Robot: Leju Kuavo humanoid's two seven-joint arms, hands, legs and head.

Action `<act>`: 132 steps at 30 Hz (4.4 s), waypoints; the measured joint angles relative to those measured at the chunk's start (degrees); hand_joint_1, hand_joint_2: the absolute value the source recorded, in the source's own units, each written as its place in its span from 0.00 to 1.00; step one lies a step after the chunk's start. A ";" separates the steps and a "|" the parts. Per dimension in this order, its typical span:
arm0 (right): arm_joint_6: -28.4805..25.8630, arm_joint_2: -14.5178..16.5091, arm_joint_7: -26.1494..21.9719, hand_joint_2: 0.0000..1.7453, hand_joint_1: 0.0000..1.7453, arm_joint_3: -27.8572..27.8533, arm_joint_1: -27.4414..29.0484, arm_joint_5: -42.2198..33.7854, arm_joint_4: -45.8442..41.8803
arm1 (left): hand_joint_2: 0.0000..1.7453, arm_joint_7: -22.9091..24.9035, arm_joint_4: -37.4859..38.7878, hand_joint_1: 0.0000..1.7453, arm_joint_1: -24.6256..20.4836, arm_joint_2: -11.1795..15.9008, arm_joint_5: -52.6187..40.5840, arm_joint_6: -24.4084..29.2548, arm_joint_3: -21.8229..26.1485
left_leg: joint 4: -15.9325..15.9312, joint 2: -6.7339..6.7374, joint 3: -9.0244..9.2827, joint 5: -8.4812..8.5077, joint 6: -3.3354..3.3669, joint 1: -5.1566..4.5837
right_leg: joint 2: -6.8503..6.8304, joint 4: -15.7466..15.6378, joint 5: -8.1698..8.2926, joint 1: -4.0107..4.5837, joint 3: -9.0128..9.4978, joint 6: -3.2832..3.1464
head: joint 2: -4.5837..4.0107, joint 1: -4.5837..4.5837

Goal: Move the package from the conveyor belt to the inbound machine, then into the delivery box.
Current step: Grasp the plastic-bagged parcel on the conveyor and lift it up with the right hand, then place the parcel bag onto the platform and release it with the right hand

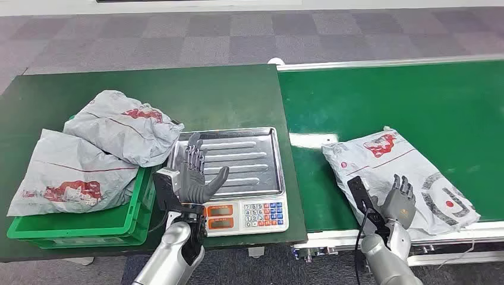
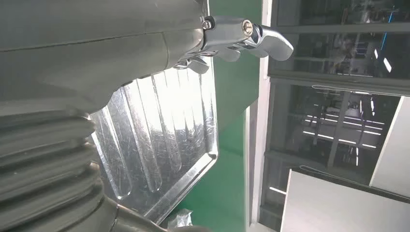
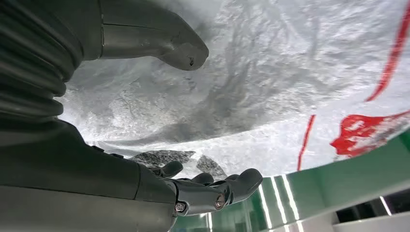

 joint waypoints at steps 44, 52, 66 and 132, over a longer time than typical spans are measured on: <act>36.57 1.39 -8.09 1.00 1.00 -4.33 -6.39 -8.59 9.38 | 1.00 0.73 -2.70 0.00 -0.75 -0.38 0.67 0.31 1.14 | 0.01 1.35 2.10 -1.10 -0.35 0.84 | 1.16 -0.32 -0.52 0.49 2.29 -0.46 | 0.00 -0.01; 33.30 3.83 -11.53 1.00 1.00 -4.21 -5.53 -11.19 8.24 | 1.00 0.60 -2.36 0.00 0.24 0.12 0.61 0.48 1.14 | -0.07 1.17 2.34 -1.01 -0.46 0.85 | 0.99 -0.29 -0.58 0.50 2.08 -0.52 | 0.00 0.00; 15.33 5.44 -16.45 1.00 1.00 1.13 -1.76 -15.91 -4.60 | 1.00 0.01 -1.87 0.00 1.37 0.47 0.01 0.79 1.14 | -0.07 0.35 1.17 -0.63 -0.50 0.56 | 0.34 -0.10 -0.52 0.45 1.07 -0.52 | 0.00 0.00; 39.93 14.93 -9.56 1.00 1.00 42.30 -17.36 -34.08 -22.78 | 1.00 -1.29 3.94 0.00 -2.03 0.14 -0.14 4.01 -0.79 | -0.09 0.28 0.70 -0.36 -0.67 0.53 | 0.27 0.19 -0.46 0.44 0.47 -0.59 | 0.00 -0.01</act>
